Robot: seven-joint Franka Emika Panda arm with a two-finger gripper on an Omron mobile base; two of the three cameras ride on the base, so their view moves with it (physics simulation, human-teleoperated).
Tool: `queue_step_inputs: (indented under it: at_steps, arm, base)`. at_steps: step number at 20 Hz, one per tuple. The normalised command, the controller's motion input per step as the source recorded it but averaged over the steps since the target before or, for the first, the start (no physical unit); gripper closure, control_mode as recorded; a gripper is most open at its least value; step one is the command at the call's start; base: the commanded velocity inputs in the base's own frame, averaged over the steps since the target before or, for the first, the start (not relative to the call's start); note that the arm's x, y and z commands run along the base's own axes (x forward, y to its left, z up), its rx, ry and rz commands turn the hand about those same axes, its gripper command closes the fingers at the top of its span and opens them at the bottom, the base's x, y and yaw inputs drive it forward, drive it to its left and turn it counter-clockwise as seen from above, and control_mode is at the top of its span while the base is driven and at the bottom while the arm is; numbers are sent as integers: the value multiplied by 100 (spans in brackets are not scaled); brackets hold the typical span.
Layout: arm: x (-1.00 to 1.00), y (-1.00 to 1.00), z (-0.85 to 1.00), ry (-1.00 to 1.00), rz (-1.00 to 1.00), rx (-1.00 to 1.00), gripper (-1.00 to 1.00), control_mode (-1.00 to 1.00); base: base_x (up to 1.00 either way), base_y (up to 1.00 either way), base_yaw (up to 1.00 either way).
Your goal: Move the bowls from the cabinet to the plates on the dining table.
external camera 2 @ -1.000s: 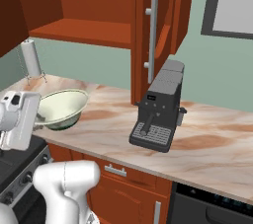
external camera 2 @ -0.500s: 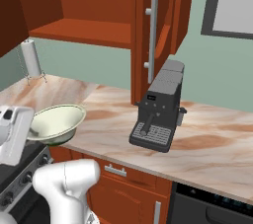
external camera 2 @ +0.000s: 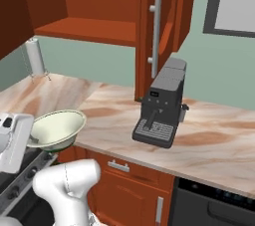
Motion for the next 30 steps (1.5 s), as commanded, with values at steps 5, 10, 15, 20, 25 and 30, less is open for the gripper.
queue_step_inputs:
  at_steps: [5, 10, 15, 20, 25, 30]
  arm:
    - [0, 0, 0, 0, 0, 0, 100, 100]
    - [0, 0, 0, 0, 0, 0, 100, 100]
    - [0, 0, 0, 0, 0, 0, 100, 100]
    - [0, 0, 0, 0, 0, 0, 100, 100]
    - [0, 0, 0, 0, 0, 0, 100, 100]
    - [0, 0, 0, 0, 0, 0, 100, 100]
  base:
    - [-87, 0, 0]
    - [-46, -44, -10]
    - [-20, -93, -17]
    - [-41, -84, -15]
    - [-51, -81, -16]
    - [-48, -71, -28]
